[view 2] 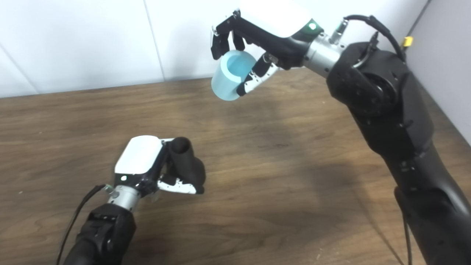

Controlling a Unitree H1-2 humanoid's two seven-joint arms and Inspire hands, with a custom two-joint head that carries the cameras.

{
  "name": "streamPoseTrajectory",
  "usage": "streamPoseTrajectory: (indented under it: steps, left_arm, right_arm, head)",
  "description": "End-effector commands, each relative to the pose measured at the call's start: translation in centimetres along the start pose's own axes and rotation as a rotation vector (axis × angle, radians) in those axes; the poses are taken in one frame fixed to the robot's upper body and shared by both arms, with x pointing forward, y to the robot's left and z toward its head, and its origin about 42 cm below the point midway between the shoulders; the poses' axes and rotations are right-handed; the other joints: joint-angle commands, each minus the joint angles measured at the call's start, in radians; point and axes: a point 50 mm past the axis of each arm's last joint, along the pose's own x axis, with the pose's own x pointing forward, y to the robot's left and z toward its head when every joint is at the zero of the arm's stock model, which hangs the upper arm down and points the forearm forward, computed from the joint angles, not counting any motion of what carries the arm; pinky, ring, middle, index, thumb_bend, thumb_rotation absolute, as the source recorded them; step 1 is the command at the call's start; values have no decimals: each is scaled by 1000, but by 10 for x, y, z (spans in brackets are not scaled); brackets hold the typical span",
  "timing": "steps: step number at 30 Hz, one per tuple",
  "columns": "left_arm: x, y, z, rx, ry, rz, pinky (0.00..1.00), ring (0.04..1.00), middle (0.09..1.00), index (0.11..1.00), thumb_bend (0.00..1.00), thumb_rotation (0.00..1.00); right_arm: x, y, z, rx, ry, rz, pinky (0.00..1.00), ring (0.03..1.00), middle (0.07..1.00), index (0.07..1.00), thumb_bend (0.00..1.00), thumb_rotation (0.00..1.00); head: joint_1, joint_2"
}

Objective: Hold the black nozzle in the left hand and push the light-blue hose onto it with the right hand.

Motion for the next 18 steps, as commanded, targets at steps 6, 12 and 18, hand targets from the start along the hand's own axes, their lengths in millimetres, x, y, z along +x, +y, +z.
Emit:
streamPoseTrajectory:
  steps: [6, 12, 18]
  left_arm:
    - [9, -4, 7, 38, 16, -22, 483, 524, 497, 467, 502, 0]
    - [12, -6, 10, 49, 25, -24, 527, 541, 505, 458, 499, 0]
    - [14, -7, 13, 51, 20, -16, 523, 542, 509, 454, 499, 0]
  right_arm:
    - [6, -24, 14, -19, -79, -45, 331, 379, 505, 526, 495, 0]
    - [5, -25, 25, 0, -109, -16, 238, 345, 475, 531, 506, 0]
    - [3, -23, 33, 26, -133, 2, 309, 365, 487, 530, 513, 0]
  head:
    - [27, -4]
    - [33, -6]
    - [41, -3]
